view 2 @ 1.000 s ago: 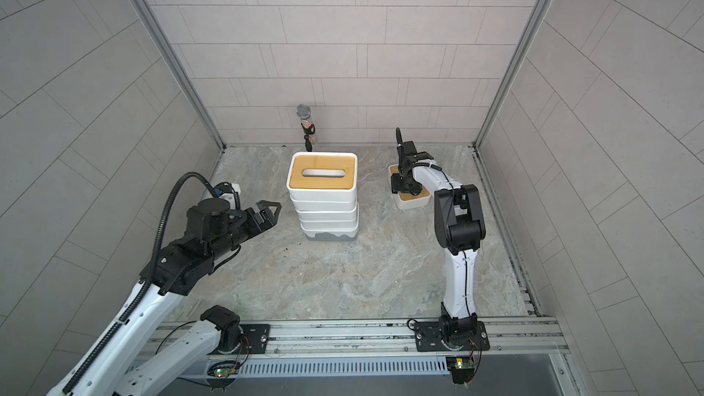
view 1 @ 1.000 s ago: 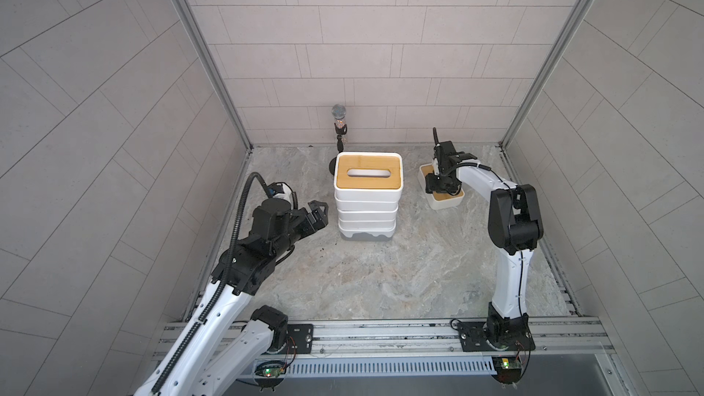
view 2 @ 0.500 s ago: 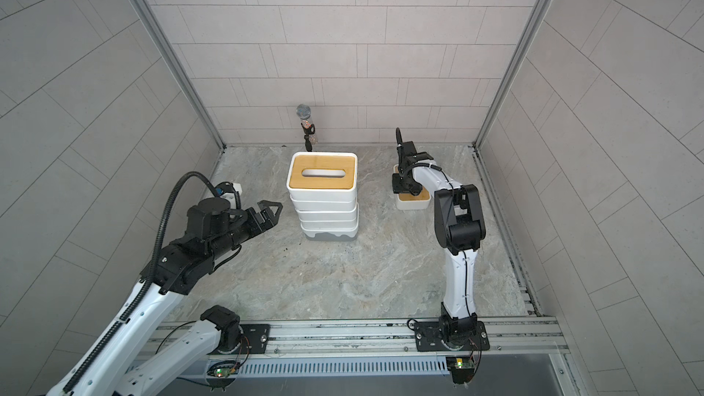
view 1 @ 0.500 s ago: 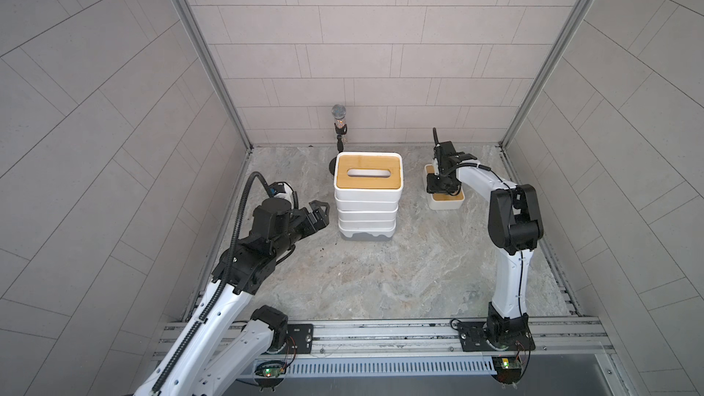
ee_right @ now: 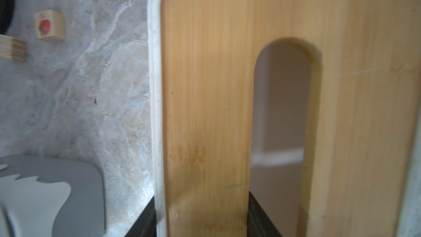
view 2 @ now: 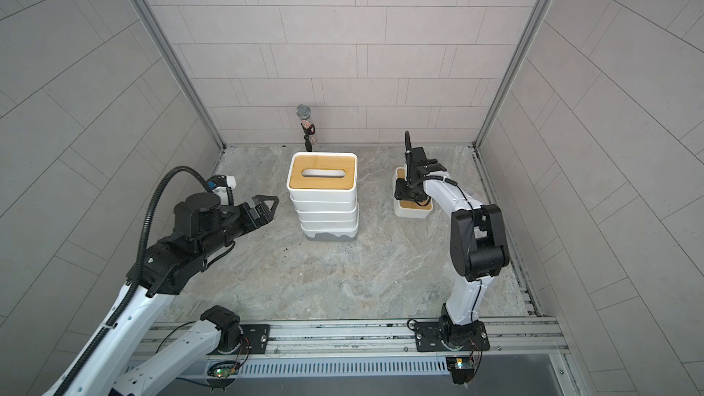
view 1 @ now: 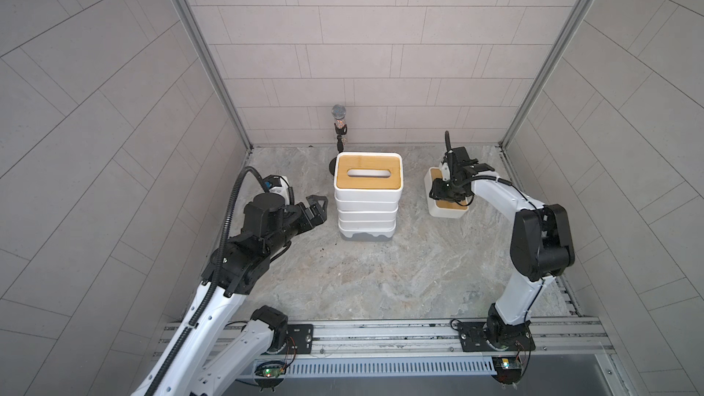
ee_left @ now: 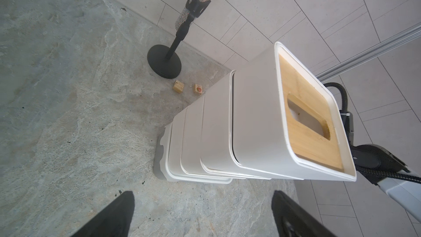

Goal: Stack the tissue boxes
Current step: Pick up the tissue box from the center of the board, then place the tissue box at the tissue box.

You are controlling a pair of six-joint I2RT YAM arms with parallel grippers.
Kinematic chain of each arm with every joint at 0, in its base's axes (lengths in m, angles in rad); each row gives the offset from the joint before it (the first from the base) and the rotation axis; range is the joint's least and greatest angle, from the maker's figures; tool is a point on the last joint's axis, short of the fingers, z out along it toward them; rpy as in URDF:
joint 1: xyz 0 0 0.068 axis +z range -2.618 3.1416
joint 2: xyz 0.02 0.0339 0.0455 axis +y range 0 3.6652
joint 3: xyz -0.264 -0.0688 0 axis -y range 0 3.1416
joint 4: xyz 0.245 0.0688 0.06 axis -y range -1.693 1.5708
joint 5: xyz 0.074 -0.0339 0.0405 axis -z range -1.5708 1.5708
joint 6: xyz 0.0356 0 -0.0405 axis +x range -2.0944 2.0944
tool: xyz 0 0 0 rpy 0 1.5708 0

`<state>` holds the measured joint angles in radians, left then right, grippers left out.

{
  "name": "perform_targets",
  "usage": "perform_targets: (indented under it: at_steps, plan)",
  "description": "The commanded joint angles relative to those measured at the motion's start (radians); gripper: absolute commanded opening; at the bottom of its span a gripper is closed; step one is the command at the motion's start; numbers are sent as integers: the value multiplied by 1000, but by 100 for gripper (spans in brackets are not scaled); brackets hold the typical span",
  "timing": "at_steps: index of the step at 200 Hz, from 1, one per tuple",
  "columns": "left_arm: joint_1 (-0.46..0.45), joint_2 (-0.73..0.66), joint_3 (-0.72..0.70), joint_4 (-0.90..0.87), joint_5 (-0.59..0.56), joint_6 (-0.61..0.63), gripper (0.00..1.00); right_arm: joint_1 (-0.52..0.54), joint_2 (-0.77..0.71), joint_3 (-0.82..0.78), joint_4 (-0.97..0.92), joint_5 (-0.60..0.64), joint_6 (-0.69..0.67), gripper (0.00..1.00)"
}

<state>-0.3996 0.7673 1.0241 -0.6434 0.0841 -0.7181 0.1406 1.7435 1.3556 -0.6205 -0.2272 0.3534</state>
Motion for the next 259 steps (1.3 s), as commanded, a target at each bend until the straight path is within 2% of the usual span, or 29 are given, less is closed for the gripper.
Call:
perform_targets:
  at_steps: [1, 39, 69, 101, 126, 165, 202, 226, 259]
  plan:
    - [5, -15, 56, -44, -14, 45, 100, -9, -121, -17, 52, -19, 35, 41]
    - [6, -24, 141, -103, -19, 82, 100, -23, -305, -75, 45, -34, 35, 41]
    - [6, 3, 277, -168, 1, 119, 100, -27, -491, -113, 48, -3, 47, 41]
    - [7, 57, 379, -195, 48, 132, 100, -26, -581, -14, -94, -14, 21, 40]
    - [7, 97, 429, -159, 137, 104, 100, -22, -644, 73, -182, -89, 15, 39]
    - [7, 206, 570, -167, 270, 82, 100, 42, -652, 261, -330, -134, -28, 36]
    - [5, 296, 628, -122, 391, 32, 100, 158, -620, 394, -400, -135, -72, 33]
    - [-7, 350, 663, -103, 426, 23, 100, 249, -580, 470, -426, -121, -94, 33]
    - [-84, 411, 710, -40, 428, 24, 100, 393, -516, 576, -459, -50, -123, 31]
